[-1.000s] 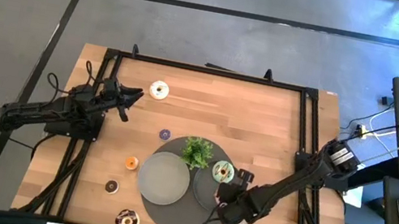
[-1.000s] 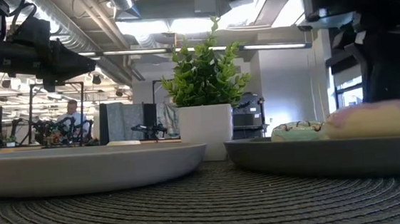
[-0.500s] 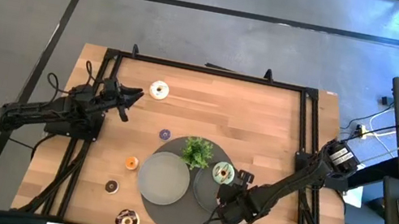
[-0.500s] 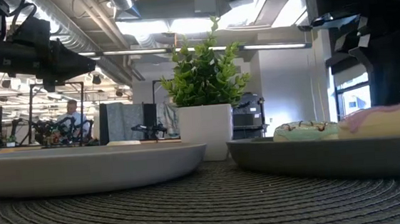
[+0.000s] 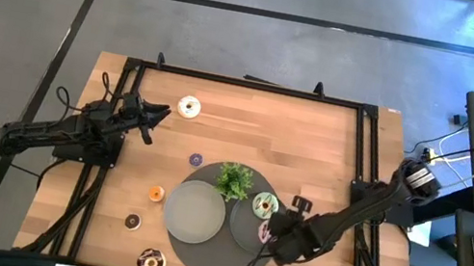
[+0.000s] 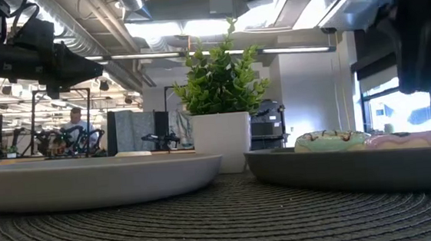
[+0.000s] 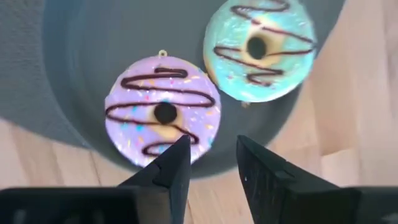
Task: Pick & Place donuts
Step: Put the small purple donut on the gray plate
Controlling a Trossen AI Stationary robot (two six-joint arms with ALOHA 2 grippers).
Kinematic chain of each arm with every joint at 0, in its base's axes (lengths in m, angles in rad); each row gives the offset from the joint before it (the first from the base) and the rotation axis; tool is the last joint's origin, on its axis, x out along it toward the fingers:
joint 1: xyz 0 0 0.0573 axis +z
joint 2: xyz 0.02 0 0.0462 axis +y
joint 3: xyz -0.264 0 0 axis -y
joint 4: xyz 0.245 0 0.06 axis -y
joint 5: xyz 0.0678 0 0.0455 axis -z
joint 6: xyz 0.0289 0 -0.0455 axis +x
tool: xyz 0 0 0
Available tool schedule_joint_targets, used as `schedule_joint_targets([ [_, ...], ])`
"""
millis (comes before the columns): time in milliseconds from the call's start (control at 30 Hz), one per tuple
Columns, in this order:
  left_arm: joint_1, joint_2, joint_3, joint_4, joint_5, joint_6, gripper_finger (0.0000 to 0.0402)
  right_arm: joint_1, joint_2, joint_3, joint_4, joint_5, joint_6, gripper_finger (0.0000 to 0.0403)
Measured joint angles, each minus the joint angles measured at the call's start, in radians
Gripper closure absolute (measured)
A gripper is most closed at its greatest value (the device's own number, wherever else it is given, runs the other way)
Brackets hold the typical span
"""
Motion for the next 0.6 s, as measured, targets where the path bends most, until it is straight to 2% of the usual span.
schedule_joint_targets([
  [100, 0.000, 0.000, 0.000, 0.008, 0.000, -0.001, 0.0322, 0.007, -0.056, 0.000, -0.060, 0.035, -0.017, 0.0270],
  [233, 0.000, 0.002, 0.000, 0.008, 0.009, -0.088, 0.0323, 0.041, -0.161, -0.018, -0.147, 0.239, -0.016, 0.0270],
  [300, 0.000, 0.010, 0.000, 0.007, 0.034, -0.113, 0.0323, 0.059, -0.234, -0.054, -0.137, 0.303, -0.016, 0.0270],
  [433, 0.000, 0.050, 0.000, 0.008, 0.065, -0.116, 0.0323, 0.067, -0.396, -0.178, -0.037, 0.330, -0.025, 0.0270],
  [600, 0.000, 0.160, 0.031, 0.007, 0.065, -0.124, 0.0326, 0.011, -0.591, -0.370, 0.147, 0.332, -0.111, 0.0270],
])
